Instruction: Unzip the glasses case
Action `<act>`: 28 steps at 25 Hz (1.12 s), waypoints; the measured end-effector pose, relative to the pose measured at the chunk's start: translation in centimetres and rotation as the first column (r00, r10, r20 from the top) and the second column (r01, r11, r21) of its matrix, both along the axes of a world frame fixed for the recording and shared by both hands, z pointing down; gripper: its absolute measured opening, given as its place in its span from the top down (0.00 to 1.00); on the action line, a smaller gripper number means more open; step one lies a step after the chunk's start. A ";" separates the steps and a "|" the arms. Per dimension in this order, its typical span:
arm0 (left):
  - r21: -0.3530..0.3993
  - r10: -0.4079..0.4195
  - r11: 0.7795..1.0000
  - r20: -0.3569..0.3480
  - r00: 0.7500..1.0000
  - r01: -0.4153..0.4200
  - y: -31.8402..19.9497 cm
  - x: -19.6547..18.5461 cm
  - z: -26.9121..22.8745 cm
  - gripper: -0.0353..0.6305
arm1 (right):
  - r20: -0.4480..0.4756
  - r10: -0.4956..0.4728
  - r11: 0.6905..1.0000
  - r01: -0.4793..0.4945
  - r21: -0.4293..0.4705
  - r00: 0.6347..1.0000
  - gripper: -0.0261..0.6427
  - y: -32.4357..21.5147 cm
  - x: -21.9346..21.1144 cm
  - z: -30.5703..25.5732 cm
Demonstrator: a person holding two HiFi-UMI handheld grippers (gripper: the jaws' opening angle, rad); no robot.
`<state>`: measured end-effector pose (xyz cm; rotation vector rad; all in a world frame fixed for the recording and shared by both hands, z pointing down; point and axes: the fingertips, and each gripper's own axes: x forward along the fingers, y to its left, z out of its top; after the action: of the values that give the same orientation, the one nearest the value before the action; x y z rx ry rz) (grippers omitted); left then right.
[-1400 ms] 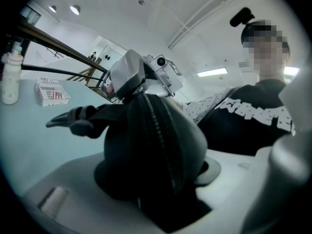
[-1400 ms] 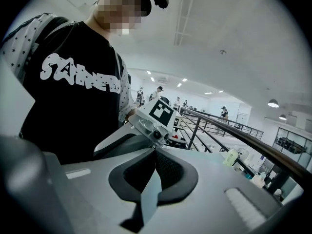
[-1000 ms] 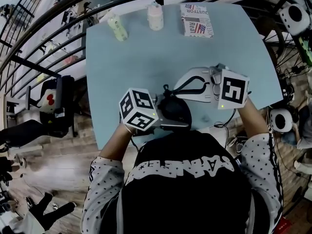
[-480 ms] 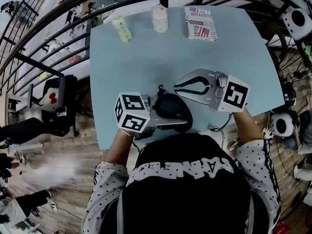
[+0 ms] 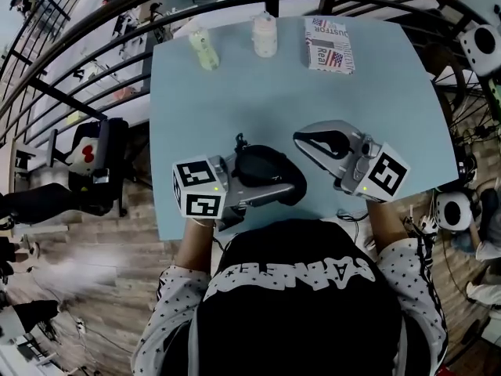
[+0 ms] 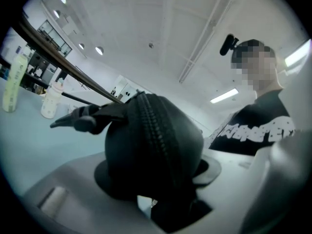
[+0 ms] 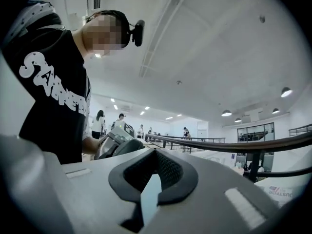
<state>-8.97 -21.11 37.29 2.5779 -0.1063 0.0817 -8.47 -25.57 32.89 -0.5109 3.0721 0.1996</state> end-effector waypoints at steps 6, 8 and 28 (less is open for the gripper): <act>0.014 -0.125 0.992 -0.045 0.991 0.126 -1.1 -2.0 -1.2 0.95 | 0.131 0.149 0.988 -0.143 -0.057 0.980 0.95 -1.3 0.8 -0.9; 0.010 -0.156 0.988 -0.046 0.987 0.157 -1.4 -2.6 -1.1 0.95 | 0.175 0.188 0.980 -0.172 -0.103 0.966 0.95 -1.7 1.2 -0.8; -0.005 -0.285 0.958 -0.033 0.958 0.285 -3.0 -5.7 -0.2 0.95 | 0.215 0.345 0.914 -0.275 -0.298 0.914 0.95 -3.4 1.7 2.2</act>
<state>-14.63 -24.13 37.13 2.5335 -0.4639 -0.0694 -6.81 -28.98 35.09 -0.9583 2.7495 -0.2583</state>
